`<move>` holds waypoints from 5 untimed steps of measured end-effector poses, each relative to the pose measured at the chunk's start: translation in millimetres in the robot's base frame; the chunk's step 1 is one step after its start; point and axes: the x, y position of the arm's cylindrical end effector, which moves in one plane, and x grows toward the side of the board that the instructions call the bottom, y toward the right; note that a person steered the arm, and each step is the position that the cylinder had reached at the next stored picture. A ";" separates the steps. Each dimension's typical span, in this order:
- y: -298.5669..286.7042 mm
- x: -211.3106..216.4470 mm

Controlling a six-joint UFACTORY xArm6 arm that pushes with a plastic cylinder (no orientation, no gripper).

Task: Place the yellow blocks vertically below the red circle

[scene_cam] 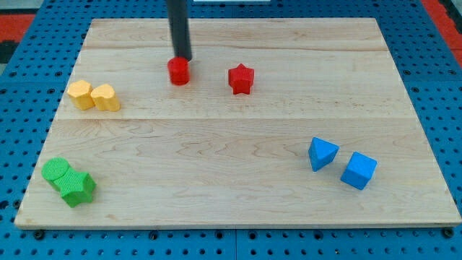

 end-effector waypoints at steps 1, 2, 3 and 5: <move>-1.2 -2.7; -53.0 -18.6; -153.5 9.9; -168.5 89.1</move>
